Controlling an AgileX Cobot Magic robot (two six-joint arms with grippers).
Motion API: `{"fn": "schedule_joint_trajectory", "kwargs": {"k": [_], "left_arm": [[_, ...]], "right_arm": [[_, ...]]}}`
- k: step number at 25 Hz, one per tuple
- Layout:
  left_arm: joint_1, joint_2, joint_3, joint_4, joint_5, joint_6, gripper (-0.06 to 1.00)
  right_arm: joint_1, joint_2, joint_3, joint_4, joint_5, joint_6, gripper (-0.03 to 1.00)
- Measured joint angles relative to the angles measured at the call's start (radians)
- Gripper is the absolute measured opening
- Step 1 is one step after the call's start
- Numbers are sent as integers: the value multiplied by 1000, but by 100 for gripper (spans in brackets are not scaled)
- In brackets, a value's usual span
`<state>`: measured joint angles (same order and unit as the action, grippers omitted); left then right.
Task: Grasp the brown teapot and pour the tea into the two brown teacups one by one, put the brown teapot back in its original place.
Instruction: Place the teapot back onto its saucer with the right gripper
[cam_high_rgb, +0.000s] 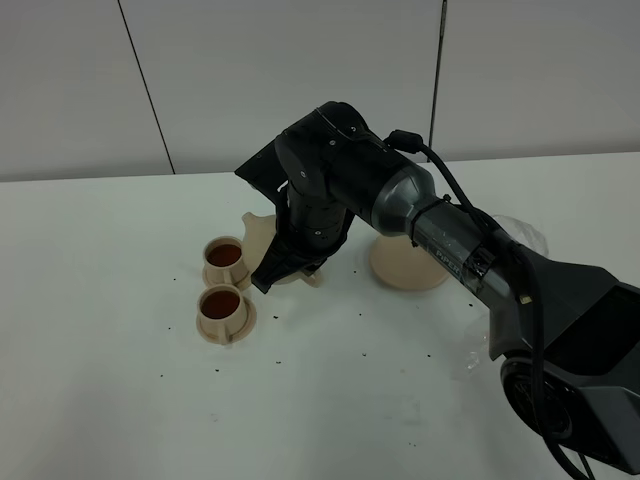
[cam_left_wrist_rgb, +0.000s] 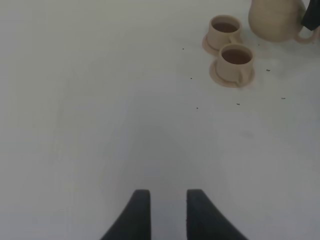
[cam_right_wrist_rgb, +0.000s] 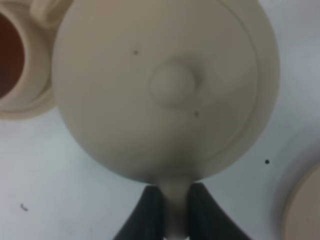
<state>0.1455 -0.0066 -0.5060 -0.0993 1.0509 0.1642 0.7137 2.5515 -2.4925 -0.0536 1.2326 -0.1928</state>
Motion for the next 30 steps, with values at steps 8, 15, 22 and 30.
{"fn": "schedule_joint_trajectory", "kwargs": {"k": [8, 15, 22, 30], "left_arm": [[0, 0, 0, 0, 0, 0, 25], [0, 0, 0, 0, 0, 0, 25], [0, 0, 0, 0, 0, 0, 25], [0, 0, 0, 1, 0, 0, 25]], "right_arm": [[1, 0, 0, 0, -1, -17, 10], [1, 0, 0, -34, -1, -19, 10], [-16, -26, 4, -61, 0, 9, 10], [-109, -149, 155, -43, -3, 35, 10]]}}
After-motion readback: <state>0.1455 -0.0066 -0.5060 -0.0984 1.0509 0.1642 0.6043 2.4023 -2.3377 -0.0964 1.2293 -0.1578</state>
